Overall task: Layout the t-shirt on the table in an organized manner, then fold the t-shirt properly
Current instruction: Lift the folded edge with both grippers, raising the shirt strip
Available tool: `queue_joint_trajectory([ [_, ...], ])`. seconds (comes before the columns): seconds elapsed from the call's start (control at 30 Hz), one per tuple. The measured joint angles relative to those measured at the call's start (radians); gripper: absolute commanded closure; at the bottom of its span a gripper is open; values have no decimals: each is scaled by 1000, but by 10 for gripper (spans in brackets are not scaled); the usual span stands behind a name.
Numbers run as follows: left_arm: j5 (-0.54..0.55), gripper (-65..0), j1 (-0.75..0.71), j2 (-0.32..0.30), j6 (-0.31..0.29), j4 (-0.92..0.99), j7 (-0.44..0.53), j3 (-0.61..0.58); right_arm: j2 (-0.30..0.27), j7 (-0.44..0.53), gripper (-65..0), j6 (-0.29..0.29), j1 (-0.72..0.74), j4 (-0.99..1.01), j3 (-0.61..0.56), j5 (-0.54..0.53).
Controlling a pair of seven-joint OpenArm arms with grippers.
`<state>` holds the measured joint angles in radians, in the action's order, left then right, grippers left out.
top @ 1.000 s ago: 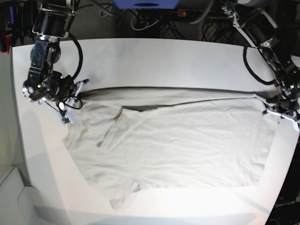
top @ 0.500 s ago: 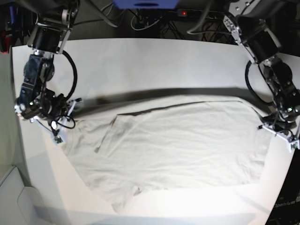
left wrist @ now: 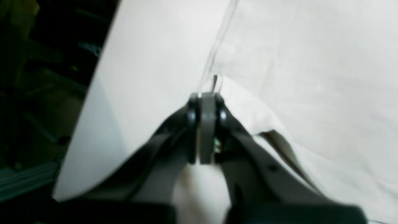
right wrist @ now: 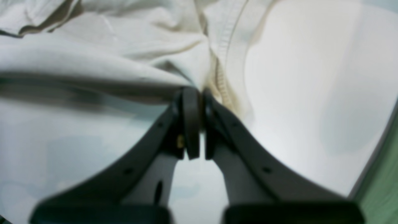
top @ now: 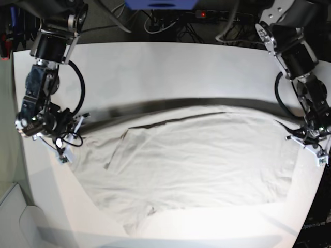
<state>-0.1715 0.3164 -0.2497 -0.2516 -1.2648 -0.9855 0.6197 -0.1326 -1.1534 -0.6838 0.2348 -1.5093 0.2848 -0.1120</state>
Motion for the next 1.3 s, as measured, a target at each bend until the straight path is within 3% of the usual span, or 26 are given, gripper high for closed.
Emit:
queue_joint_trajectory([
  [0.33,19,-20,0,-42,-2,132,-1,42,-8,-2,0,0,-3,0,0,0],
  [0.43,22,-137,-2,-44,-3,132,-1,40,-8,-4,0,0,-6,0,0,1],
  [0.53,22,-317,-19,-44,-3,129,5,44,-8,-5,0,0,-8,0,0,0],
  [0.6,21,-363,-39,-37,-3,101,-1,47,-8,-5,0,0,-9,0,0,0],
  [0.9,29,-379,-139,15,-7,-127,56,117,-5,-5,0,0,-8,0,0,0],
  [1.0,19,-379,-208,20,-7,-127,66,111,-5,-5,0,0,-9,0,0,0],
  [1.13,26,-379,-253,38,-7,-97,194,108,0,-4,0,0,-8,0,0,0],
  [1.3,22,-380,-261,39,-7,-36,228,112,3,-5,0,0,-9,0,0,0],
])
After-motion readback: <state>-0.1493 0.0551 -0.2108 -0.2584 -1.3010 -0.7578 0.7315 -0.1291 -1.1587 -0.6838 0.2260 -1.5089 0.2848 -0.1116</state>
